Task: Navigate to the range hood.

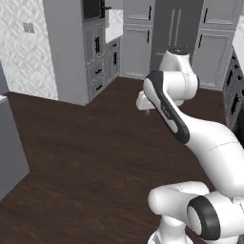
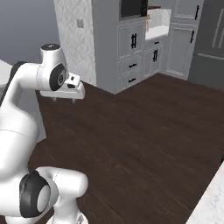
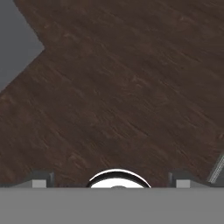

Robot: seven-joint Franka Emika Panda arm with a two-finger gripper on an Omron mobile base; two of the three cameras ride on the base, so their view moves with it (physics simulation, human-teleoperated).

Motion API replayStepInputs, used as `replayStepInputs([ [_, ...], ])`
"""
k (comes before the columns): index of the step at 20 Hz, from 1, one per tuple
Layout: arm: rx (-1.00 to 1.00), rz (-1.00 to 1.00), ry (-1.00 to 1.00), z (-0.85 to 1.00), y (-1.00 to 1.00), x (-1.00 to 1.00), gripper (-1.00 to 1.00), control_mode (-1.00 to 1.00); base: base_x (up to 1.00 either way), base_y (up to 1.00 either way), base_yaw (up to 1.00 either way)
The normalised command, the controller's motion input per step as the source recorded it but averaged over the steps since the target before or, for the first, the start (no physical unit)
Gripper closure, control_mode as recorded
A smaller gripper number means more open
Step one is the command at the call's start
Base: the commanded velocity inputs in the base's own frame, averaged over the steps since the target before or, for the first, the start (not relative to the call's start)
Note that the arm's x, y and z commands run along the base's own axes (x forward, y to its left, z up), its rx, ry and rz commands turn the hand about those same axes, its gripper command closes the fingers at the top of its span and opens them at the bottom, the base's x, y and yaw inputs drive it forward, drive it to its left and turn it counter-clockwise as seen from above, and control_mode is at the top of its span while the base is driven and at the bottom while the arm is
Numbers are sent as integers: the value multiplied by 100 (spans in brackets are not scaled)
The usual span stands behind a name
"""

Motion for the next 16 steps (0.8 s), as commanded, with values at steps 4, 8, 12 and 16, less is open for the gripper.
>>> replayStepInputs([
  [4, 0, 0, 0, 0, 0, 0, -100, 100, 18, 2, -80],
  [8, 0, 0, 0, 0, 0, 0, -100, 100, 40, 29, -72],
  [12, 0, 0, 0, 0, 0, 0, -100, 100, 69, 74, -62],
  [16, 0, 0, 0, 0, 0, 0, -100, 100, 92, 100, -59],
])
